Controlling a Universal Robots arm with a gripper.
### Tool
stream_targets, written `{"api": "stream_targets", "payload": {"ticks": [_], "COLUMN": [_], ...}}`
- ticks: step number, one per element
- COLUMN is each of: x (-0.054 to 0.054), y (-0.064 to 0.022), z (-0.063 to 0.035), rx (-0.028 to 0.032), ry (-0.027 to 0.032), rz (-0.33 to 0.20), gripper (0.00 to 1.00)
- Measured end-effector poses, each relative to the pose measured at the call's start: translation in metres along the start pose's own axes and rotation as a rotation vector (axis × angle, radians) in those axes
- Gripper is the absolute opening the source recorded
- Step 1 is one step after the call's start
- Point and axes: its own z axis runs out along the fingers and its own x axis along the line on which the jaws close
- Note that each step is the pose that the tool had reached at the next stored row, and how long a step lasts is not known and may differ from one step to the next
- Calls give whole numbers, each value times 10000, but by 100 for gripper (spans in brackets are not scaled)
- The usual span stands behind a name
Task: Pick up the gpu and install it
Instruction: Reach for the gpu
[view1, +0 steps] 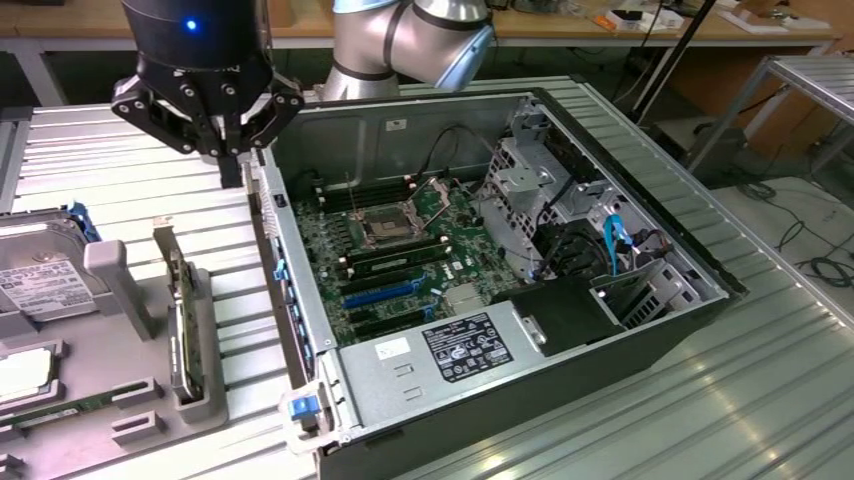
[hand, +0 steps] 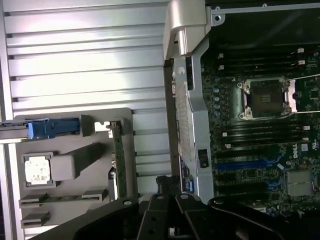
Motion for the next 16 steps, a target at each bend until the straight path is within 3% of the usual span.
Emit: {"api": "stream_targets", "payload": {"ticks": [16], "x": [292], "y": [-41], "z": [-9], "rx": [0], "ry": [-1], "rz": [0], "gripper": [11]}}
